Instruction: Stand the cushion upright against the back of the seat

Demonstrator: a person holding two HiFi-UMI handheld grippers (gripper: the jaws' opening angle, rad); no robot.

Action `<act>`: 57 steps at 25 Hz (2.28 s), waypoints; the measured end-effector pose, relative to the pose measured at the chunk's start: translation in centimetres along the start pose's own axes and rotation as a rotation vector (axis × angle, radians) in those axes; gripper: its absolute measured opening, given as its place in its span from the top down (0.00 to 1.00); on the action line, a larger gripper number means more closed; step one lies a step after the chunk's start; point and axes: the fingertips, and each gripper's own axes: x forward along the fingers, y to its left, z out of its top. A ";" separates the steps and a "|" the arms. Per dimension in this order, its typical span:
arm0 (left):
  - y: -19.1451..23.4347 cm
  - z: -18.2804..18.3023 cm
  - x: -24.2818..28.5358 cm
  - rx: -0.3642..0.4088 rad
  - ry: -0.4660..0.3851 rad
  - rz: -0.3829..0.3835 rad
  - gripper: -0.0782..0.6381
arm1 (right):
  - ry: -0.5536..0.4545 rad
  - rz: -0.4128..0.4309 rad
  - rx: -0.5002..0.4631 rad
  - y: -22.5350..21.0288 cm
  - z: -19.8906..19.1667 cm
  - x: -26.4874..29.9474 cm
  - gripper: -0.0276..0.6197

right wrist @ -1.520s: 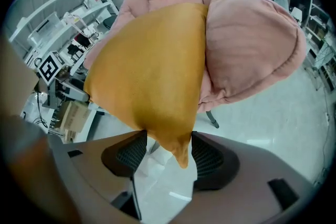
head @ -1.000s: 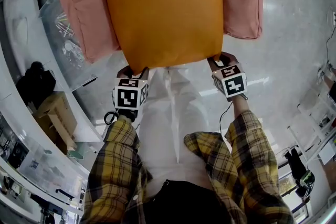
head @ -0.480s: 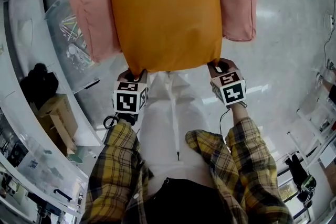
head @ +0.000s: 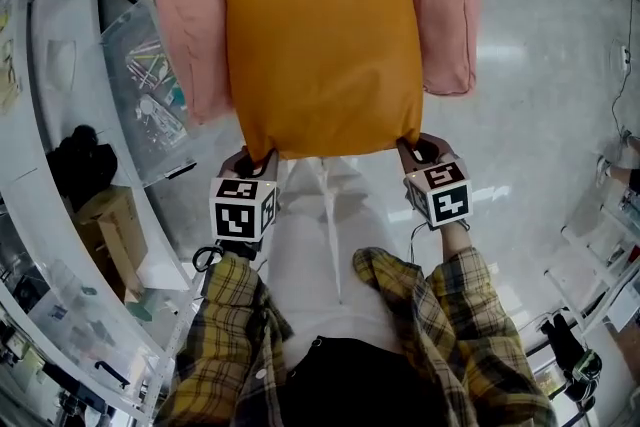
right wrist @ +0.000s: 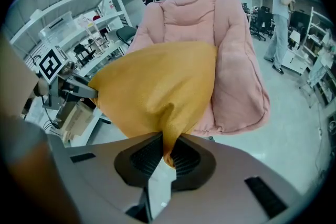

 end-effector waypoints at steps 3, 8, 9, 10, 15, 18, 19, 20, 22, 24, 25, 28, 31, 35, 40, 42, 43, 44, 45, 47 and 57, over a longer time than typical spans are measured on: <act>-0.3 0.9 -1.5 0.001 -0.021 0.001 0.78 | -0.028 -0.007 0.011 0.2 1.1 -1.3 0.88; -1.0 2.9 -4.5 0.025 -0.064 0.003 0.79 | -0.070 -0.002 0.033 0.7 2.8 -4.0 0.89; -1.1 3.2 -5.2 0.032 -0.067 0.005 0.79 | -0.073 0.000 0.033 0.8 3.0 -4.5 0.89; -1.3 3.5 -5.7 0.039 -0.069 0.007 0.79 | -0.076 0.001 0.031 0.9 3.3 -5.1 0.89; -2.0 5.4 -8.3 0.061 -0.090 0.009 0.79 | -0.102 -0.003 0.036 1.1 5.2 -7.6 0.89; -2.5 6.6 -10.0 0.073 -0.116 0.003 0.79 | -0.123 -0.008 0.042 1.2 6.5 -9.5 0.89; -2.7 7.1 -10.7 0.078 -0.125 0.003 0.79 | -0.132 -0.008 0.046 1.2 7.0 -10.1 0.89; -2.9 7.6 -11.4 0.083 -0.131 0.007 0.79 | -0.143 -0.008 0.049 1.2 7.5 -10.8 0.89; -3.3 8.6 -12.8 0.095 -0.140 0.013 0.79 | -0.164 -0.010 0.050 1.3 8.5 -12.1 0.89; -3.7 9.4 -14.1 0.103 -0.152 0.016 0.79 | -0.179 -0.010 0.047 1.4 9.3 -13.3 0.89; -3.9 9.8 -14.6 0.106 -0.158 0.017 0.79 | -0.185 -0.010 0.048 1.4 9.7 -13.9 0.89; -4.4 11.0 -15.7 0.112 -0.177 0.015 0.78 | -0.204 -0.014 0.051 1.3 10.7 -15.4 0.89; -5.0 12.1 -16.8 0.111 -0.186 0.020 0.78 | -0.224 -0.019 0.044 0.9 11.8 -16.5 0.89; -5.8 14.1 -18.3 0.104 -0.227 0.026 0.78 | -0.253 -0.020 0.020 0.1 13.7 -18.3 0.89; -6.5 17.2 -19.5 0.091 -0.276 0.029 0.77 | -0.275 -0.033 -0.015 -1.4 17.0 -20.3 0.89; -6.4 18.1 -20.0 0.087 -0.292 0.032 0.77 | -0.279 -0.034 -0.026 -1.6 18.0 -20.6 0.89; -6.3 18.3 -20.1 0.085 -0.296 0.033 0.77 | -0.278 -0.033 -0.030 -1.6 18.3 -20.7 0.89; -6.2 18.5 -20.1 0.084 -0.295 0.032 0.77 | -0.276 -0.031 -0.033 -1.5 18.5 -20.7 0.89; -6.1 18.6 -20.1 0.083 -0.292 0.031 0.77 | -0.273 -0.028 -0.034 -1.5 18.7 -20.6 0.89; -6.0 19.0 -20.0 0.081 -0.287 0.022 0.77 | -0.267 -0.027 -0.032 -1.7 19.0 -20.4 0.89; -3.5 25.4 -19.1 0.083 -0.294 -0.028 0.75 | -0.282 -0.043 0.010 -4.3 25.3 -18.7 0.89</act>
